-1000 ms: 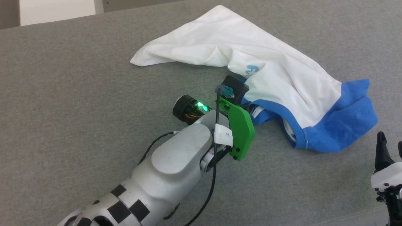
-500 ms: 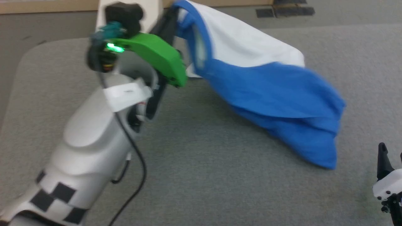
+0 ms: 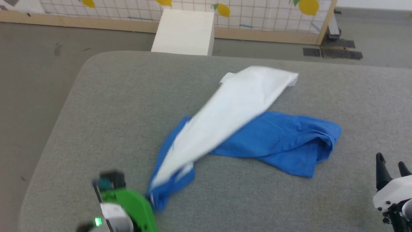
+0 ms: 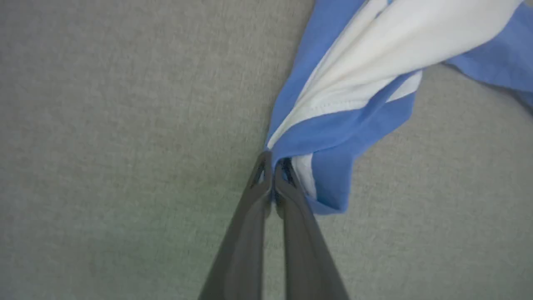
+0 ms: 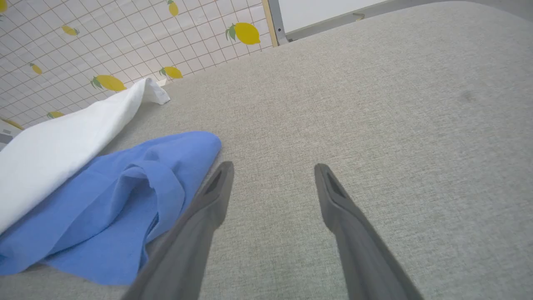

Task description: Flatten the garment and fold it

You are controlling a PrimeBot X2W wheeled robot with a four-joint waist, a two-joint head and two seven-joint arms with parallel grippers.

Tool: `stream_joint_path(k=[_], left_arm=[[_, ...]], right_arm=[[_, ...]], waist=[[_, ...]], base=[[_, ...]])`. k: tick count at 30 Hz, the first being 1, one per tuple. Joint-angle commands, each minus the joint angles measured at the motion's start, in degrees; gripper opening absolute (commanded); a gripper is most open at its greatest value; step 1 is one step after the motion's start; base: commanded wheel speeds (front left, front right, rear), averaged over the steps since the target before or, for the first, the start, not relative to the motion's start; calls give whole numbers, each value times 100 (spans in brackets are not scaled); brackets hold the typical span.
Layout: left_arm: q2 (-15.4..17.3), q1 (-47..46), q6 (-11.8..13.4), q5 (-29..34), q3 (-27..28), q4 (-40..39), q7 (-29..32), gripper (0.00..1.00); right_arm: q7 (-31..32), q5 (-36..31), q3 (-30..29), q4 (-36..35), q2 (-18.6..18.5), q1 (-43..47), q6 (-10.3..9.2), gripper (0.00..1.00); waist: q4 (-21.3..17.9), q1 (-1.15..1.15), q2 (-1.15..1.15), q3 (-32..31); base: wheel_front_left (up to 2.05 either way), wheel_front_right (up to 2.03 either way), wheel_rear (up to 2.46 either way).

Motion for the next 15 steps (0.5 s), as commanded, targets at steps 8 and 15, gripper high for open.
stream_joint_path(k=[8,15], left_arm=[[-53,305,-329,-858,655,-121,-65,100],[221,408,-540,-1111,1886,-1051,-1092,100]], right_arm=[[-84,-7,190,140,2,40,-9,100],[2,-135,530,36,2,-31,-9,100]], waist=[[108,0,0,-174],[59,0,0,-235]], base=[[0,0,0],[0,0,0]])
